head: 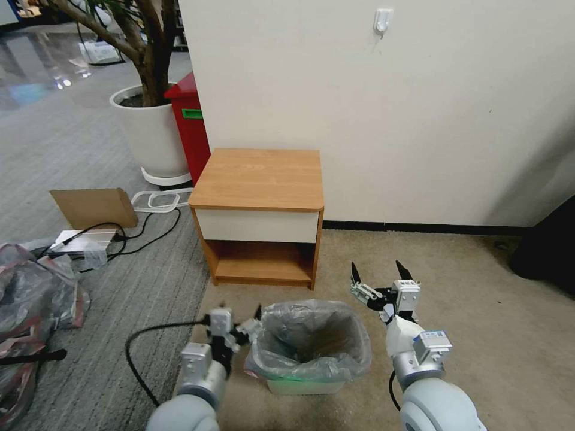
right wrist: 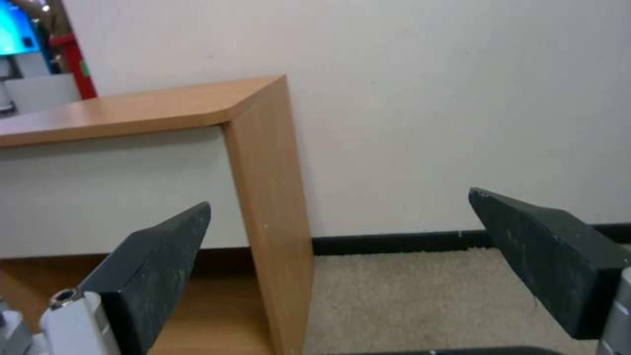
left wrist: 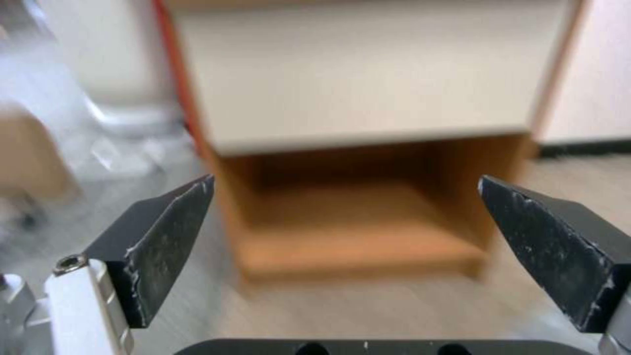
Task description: Pick up the garbage bag from the table and place it over the trash can.
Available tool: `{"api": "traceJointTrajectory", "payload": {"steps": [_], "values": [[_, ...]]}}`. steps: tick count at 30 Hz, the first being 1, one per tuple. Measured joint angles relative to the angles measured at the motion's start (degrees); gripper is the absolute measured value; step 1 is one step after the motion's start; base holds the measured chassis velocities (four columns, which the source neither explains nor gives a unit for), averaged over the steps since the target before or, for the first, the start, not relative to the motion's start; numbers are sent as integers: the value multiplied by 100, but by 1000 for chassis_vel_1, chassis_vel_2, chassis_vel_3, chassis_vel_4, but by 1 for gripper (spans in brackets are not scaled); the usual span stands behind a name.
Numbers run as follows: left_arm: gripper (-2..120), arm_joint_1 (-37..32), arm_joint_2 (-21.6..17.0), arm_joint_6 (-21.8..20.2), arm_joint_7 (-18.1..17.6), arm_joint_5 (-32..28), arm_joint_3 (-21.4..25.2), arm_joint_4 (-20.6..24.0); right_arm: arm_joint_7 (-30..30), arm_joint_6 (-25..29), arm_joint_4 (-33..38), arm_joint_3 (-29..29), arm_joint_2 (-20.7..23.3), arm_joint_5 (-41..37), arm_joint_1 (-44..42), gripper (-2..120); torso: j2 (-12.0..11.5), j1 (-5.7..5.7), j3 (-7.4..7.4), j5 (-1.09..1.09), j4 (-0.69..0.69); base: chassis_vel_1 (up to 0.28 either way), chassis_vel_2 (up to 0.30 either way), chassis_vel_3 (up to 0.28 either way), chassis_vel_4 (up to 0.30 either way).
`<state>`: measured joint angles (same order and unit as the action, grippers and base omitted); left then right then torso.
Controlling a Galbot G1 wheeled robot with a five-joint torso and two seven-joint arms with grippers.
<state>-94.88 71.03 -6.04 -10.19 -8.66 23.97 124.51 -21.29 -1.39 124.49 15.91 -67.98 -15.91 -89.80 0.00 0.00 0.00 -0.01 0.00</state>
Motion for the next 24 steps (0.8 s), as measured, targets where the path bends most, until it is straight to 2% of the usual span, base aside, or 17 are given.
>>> {"api": "traceJointTrajectory", "payload": {"steps": [1, 3, 4, 6, 7, 11, 17, 24], "values": [[100, 0, 0, 0, 0, 0, 0, 0, 0, 0, 0, 0, 0, 0, 0, 100, 0, 0, 0, 0, 0, 0, 0, 0, 0], [100, -254, 14, 330, 232, 200, 550, 102, 173, 148, 21, 220, -56, -50, -179, 100, 0, 0, 0, 0, 0, 0, 0, 0, 0], [100, -254, 14, 330, 232, 200, 550, 102, 173, 148, 21, 220, -56, -50, -179, 100, 0, 0, 0, 0, 0, 0, 0, 0, 0], [100, -649, 150, 477, 476, 250, 1339, 264, 537, 374, 48, 512, -163, -106, -491, 100, 0, 0, 0, -1, 0, 0, 0, 0, 0], [100, -649, 150, 477, 476, 250, 1339, 264, 537, 374, 48, 512, -163, -106, -491, 100, 0, 0, 0, -1, 0, 0, 0, 0, 0], [100, -1243, 304, 464, 922, 53, 2185, 535, 917, 755, 55, 860, -371, -119, -950, 100, 0, 0, 0, 0, 1, 0, 0, 0, 0], [100, -1691, 339, 405, 1315, -240, 2456, 759, 1097, 1100, 4, 1191, -733, 103, -1266, 100, 0, 0, -1, 1, 0, 0, 0, 0, 0], [100, -1676, 335, 387, 1350, -294, 2368, 767, 1213, 1147, -29, 1275, -908, 240, -1325, 100, 0, 0, 0, 0, 0, 0, 0, 0, 0]]}}
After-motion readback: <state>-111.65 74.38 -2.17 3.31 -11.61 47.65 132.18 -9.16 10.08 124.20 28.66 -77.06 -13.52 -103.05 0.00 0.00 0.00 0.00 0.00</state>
